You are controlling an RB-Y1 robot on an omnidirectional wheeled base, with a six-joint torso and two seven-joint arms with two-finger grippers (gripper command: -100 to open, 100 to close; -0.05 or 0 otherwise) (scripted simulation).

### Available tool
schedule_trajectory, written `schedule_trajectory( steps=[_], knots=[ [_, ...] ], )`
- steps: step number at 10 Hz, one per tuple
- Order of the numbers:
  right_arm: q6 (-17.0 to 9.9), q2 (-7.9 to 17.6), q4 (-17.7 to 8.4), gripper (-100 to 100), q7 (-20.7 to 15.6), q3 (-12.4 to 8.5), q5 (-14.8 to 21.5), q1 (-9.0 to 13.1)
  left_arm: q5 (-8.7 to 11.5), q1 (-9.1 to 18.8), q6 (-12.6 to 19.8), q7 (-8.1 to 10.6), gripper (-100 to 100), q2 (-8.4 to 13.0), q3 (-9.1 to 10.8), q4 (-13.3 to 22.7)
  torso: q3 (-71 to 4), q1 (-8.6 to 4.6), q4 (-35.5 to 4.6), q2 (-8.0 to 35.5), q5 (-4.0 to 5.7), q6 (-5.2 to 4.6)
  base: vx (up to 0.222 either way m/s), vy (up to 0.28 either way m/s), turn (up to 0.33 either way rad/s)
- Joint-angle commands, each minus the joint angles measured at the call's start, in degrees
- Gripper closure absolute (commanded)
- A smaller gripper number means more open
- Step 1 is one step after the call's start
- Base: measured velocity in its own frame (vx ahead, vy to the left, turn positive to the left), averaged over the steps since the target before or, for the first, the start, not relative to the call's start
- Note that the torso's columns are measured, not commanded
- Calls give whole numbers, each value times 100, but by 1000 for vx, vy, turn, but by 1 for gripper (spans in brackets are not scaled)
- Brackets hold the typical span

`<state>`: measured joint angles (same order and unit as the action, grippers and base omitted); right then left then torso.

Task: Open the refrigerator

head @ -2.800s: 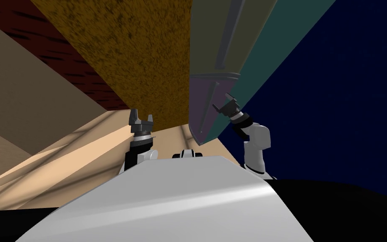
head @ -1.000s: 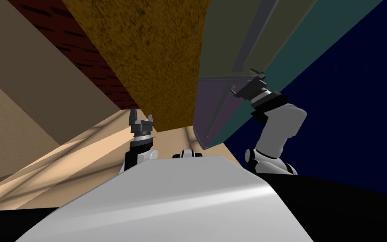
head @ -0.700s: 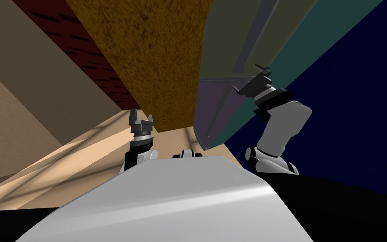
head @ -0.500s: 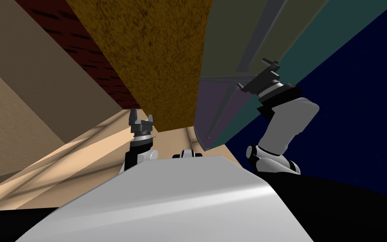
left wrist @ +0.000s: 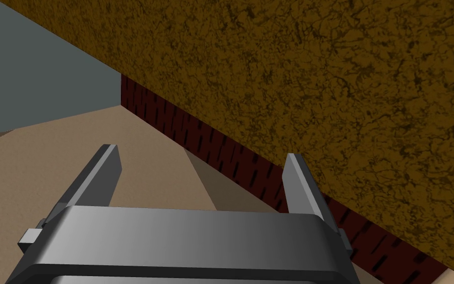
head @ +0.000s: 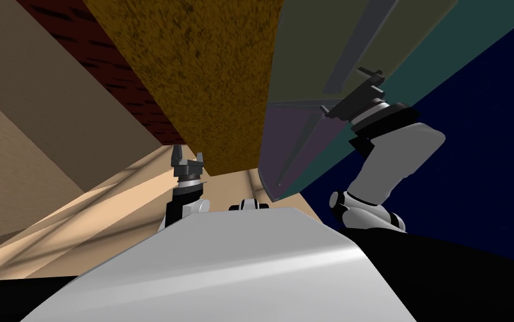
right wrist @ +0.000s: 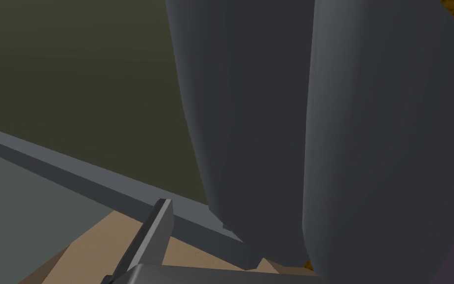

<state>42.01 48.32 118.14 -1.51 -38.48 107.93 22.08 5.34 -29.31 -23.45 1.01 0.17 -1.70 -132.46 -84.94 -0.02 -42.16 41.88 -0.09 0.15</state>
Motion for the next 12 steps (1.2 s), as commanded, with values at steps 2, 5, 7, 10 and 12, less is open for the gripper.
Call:
schedule_trajectory(
  steps=[2, 5, 7, 10, 12],
  knots=[
    [-84, -80, 18, 100, -28, -53, 142, -55, 0, 1, 0, 0, 0, 0, 0, 1, 25, -9, 4, 18, 13, -9, 4, 66, -19],
    [-13, -46, 2, 100, 65, -196, 422, -89, 0, 0, 0, 0, 0, -3, -3, 0, 17, 34, 25, 0, 16, -4, 64, 291, -85],
    [22, -29, -6, 100, 111, -268, 562, -107, 0, 0, 0, 0, 0, -3, -3, 0, -13, 16, 22, -22, -2, 18, 39, 323, -65],
    [92, 4, -21, 100, 204, -411, 842, -141, 0, 0, 0, 0, 0, -2, -2, 0, -25, -12, 12, -31, -3, 16, 56, 306, -67],
    [163, 38, -37, 100, 297, -554, 1122, -175, 0, -1, 0, 0, 0, -3, -3, 0, -26, 39, 18, -41, -13, 16, 102, 400, -120]
  ],
)
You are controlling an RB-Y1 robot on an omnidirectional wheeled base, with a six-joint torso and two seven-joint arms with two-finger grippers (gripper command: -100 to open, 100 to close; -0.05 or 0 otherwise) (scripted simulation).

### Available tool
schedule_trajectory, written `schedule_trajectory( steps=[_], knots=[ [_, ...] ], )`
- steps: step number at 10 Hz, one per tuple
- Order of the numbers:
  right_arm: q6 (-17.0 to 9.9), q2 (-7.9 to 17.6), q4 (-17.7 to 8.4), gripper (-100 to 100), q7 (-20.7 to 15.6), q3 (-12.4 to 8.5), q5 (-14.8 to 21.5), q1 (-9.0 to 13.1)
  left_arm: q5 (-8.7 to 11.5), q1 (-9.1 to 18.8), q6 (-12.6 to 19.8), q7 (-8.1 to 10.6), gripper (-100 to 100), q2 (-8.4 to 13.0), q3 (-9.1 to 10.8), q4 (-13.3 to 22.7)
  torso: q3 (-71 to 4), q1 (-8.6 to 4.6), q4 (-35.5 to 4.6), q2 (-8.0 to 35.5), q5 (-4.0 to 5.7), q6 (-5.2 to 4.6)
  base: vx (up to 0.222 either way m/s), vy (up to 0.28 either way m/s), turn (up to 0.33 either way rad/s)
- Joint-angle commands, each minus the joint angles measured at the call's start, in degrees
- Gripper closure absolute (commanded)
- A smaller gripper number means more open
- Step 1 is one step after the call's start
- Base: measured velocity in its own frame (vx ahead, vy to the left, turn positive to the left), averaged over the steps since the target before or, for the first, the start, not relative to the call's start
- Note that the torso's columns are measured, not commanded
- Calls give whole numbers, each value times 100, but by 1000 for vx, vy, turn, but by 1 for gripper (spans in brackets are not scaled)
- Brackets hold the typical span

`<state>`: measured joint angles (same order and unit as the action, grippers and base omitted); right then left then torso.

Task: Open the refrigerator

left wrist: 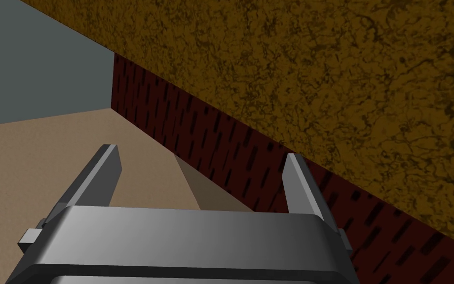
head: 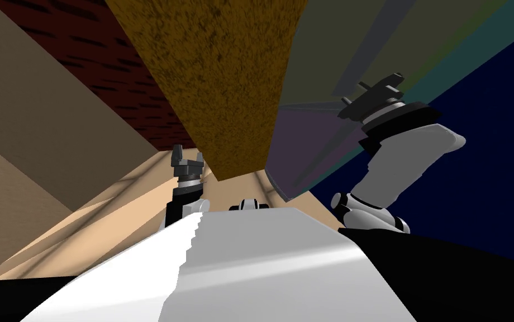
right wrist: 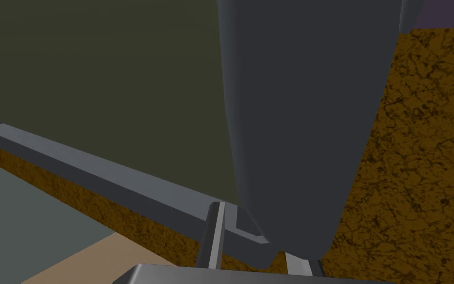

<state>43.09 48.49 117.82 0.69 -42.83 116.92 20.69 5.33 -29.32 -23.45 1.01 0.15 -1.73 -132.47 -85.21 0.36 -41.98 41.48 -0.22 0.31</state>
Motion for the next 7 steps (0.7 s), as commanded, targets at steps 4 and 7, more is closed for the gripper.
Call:
schedule_trajectory(
  steps=[4, 7],
  knots=[
    [125, 54, -22, 100, 170, -263, 503, -71, 0, 0, 0, 0, 0, 1, 0, 0, 20, -38, -22, 34, 8, -17, 42, 314, -52],
    [320, 0, 99, 100, 286, -403, 868, -94, 0, 0, 0, 0, 0, 2, 2, 0, 39, -52, -20, 51, 21, -21, 59, 187, -20]
  ],
)
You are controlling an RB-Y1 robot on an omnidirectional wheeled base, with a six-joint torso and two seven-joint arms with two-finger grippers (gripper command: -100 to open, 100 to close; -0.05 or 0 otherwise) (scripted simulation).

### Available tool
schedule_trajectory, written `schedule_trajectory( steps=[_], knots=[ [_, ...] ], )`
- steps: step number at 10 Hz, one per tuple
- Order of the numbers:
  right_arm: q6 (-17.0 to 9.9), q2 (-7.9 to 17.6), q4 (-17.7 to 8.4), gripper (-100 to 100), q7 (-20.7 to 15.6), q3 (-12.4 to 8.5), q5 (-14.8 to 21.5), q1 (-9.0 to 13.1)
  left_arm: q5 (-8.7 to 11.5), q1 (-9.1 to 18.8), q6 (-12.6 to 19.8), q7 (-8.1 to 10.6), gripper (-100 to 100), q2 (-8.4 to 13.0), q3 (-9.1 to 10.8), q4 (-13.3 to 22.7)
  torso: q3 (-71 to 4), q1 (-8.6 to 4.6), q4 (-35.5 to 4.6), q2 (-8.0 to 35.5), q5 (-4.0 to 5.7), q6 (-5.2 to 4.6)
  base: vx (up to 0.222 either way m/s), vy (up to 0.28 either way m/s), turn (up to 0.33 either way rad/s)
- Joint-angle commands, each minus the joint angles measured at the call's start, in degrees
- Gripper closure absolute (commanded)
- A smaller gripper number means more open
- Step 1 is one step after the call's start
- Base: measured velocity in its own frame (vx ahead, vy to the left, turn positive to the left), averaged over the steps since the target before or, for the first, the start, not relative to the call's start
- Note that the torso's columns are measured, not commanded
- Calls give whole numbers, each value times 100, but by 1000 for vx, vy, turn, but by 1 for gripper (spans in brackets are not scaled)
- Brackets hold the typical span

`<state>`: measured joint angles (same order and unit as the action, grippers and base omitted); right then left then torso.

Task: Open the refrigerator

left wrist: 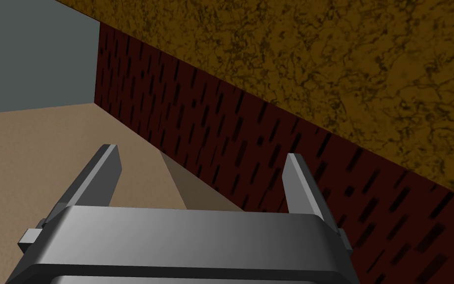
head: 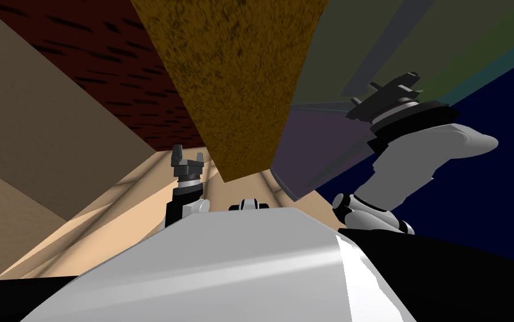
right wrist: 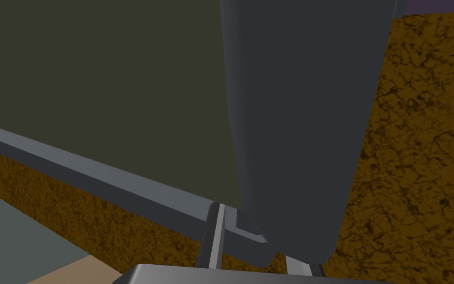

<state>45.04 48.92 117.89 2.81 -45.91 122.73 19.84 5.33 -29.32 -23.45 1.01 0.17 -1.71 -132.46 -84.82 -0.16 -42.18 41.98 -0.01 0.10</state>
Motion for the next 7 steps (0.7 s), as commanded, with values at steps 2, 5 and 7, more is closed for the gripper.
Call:
schedule_trajectory(
  steps=[2, 5, 7],
  knots=[
    [205, -71, 160, 100, 126, -173, 550, -19, 0, -1, 0, 0, 0, -1, -1, -1, -17, 33, 13, -25, -12, 12, 134, 253, -24],
    [368, -127, 297, 100, 231, -329, 986, -40, 0, 0, 0, 0, 0, -1, -1, -1, -25, 2, 6, -25, -13, 14, 129, 273, -5],
    [449, -155, 365, 100, 283, -407, 1204, -51, 0, -1, 0, 0, 0, -1, -1, -1, -59, 16, 15, -64, -20, 23, 162, 275, -29]
  ],
)
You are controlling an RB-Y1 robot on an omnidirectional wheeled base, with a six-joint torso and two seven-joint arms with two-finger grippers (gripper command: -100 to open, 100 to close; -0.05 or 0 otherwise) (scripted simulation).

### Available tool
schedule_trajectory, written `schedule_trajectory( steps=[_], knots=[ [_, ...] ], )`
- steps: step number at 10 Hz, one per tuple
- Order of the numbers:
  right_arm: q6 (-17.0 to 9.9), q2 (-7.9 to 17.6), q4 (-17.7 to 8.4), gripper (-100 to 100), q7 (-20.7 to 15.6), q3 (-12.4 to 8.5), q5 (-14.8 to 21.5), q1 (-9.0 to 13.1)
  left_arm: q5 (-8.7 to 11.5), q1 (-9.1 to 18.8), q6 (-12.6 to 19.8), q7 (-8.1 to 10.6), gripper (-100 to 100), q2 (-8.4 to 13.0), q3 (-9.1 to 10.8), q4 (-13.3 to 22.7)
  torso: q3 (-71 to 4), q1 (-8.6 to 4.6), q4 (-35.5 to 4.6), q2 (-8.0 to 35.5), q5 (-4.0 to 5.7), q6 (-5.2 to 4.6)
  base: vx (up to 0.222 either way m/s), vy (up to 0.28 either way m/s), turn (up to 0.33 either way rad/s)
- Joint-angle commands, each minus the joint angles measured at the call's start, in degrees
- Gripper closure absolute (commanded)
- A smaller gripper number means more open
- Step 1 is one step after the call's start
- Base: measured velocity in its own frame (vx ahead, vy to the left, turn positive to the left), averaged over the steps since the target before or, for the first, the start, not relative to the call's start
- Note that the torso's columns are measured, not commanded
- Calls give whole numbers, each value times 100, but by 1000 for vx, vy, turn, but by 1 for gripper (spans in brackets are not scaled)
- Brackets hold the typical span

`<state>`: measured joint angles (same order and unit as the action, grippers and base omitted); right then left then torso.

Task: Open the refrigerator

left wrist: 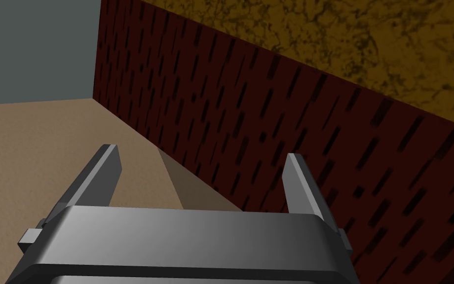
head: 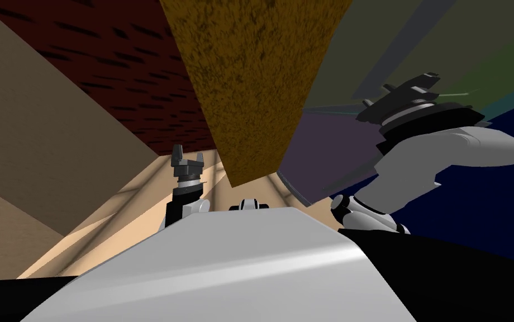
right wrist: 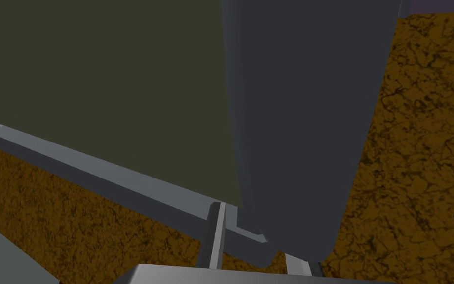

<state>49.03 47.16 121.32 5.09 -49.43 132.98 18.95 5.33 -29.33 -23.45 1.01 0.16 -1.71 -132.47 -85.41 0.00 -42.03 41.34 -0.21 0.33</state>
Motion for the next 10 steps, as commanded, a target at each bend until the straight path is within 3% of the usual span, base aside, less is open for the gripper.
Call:
schedule_trajectory(
  steps=[1, 6, 7, 8, 10],
  knots=[
    [131, -7, 91, 100, 107, -133, 398, 28, 0, 1, 0, 0, 0, 1, 0, 0, -4, -14, -3, 12, -8, 13, 104, 232, 23],
    [375, -92, 296, 100, 264, -367, 1053, -4, 0, 0, 0, 0, 0, 0, 0, 0, 41, -1, -8, 43, 16, -18, 125, 260, -1],
    [347, -118, 311, 100, 249, -344, 1007, -11, 0, 1, 0, 0, 0, 1, 0, 0, 61, -10, -14, 72, 19, -19, 28, 109, -8],
    [485, -150, 425, 100, 291, -404, 1264, -20, 0, 2, 0, 0, 0, 2, 2, 0, 76, -52, -27, 101, 22, -27, 93, 113, 50],
    [609, -167, 536, 100, 316, -465, 1508, -28, 0, 0, 0, 0, 0, 1, 1, 0, 53, 11, -11, 50, 15, -26, 213, 191, 26]
  ],
)
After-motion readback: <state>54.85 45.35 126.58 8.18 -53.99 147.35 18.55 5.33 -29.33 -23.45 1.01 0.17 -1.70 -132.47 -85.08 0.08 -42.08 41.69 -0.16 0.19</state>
